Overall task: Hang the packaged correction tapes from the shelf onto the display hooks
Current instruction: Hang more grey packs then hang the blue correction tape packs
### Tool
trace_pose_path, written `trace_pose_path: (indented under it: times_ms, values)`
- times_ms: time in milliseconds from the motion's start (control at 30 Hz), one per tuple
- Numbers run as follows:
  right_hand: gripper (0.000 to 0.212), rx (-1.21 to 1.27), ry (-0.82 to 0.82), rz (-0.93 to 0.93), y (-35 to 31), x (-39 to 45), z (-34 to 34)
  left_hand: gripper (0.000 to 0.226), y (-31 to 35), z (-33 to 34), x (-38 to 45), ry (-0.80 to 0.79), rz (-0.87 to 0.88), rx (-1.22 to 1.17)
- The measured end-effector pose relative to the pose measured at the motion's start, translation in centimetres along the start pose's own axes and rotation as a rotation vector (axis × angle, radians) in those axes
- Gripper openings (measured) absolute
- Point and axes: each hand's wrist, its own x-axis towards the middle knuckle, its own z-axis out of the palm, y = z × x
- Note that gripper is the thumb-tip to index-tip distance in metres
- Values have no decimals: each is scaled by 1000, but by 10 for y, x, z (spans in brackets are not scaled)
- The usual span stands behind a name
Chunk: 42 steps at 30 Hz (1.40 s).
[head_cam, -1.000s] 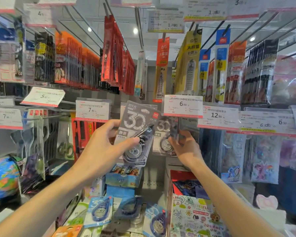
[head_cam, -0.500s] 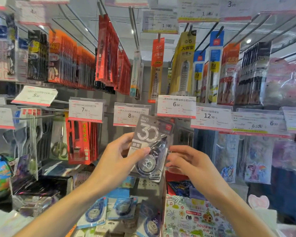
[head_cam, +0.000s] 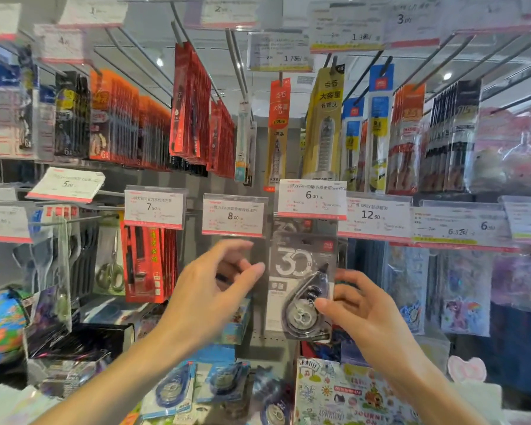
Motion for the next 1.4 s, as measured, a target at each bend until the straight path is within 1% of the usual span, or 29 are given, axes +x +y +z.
trace_pose_path:
  times_ms: [67, 200, 267, 333, 467, 700, 900, 1000, 1167, 1400]
  values:
    - [38, -13, 22, -28, -1, -1, -5, 30, 12, -5, 15, 40, 71, 15]
    - [40, -64, 57, -51, 1, -3, -10, 46, 37, -5, 46, 15, 225, 69]
    - [37, -69, 55, -64, 2, -4, -11, 47, 45, -5, 55, 23, 297, 99]
    - [38, -66, 57, -78, 1, -4, -12, 41, 50, -7, 60, 51, 364, 113]
    - [47, -41, 73, -93, -2, 0, -11, 14, 57, -11, 66, 87, 429, 133]
    - [45, -48, 72, -143, -16, 9, 1, 8, 60, -16, 66, 62, 412, 127]
    - [61, -35, 101, -151, -21, 11, 6, 9, 57, -16, 62, 55, 382, 123]
    - [65, -23, 112, -143, -22, 10, 8, 10, 53, -15, 60, 52, 363, 114]
    - [53, -48, 99, -148, -26, 9, 6, 9, 48, -14, 58, 54, 341, 109]
    - [53, -34, 62, -129, -30, 9, 4, 9, 50, -16, 60, 55, 345, 107]
